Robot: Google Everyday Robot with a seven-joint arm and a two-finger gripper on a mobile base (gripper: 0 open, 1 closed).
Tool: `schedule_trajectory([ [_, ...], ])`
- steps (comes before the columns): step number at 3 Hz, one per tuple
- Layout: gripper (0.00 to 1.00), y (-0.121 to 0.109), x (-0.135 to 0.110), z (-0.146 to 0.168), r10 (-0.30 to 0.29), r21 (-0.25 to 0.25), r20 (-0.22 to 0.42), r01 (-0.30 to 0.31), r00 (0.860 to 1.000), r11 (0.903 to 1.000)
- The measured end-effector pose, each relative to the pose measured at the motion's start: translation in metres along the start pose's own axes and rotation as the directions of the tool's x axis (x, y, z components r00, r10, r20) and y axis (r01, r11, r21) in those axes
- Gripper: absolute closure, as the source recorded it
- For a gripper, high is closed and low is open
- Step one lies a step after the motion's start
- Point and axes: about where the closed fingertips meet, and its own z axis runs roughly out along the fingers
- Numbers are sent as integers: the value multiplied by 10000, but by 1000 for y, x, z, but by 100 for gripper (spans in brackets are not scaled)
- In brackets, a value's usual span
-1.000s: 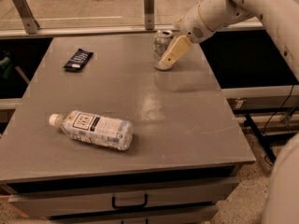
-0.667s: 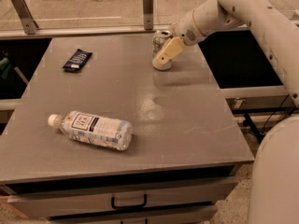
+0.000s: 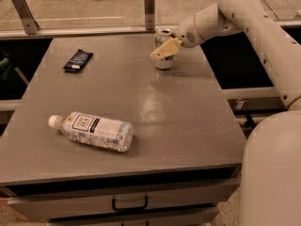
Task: Pick 7up can
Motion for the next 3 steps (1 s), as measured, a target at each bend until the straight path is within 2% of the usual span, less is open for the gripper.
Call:
schedule_trajectory([
  [1,65,25,-12,-4,160,-1031,660,-92,9977,9946],
  [2,88,89,-44,-15,-247,-2882,1648,721,9860,9549],
  [3,100,97,-49,-11,-237,-3134,1773,793,9839,9463],
])
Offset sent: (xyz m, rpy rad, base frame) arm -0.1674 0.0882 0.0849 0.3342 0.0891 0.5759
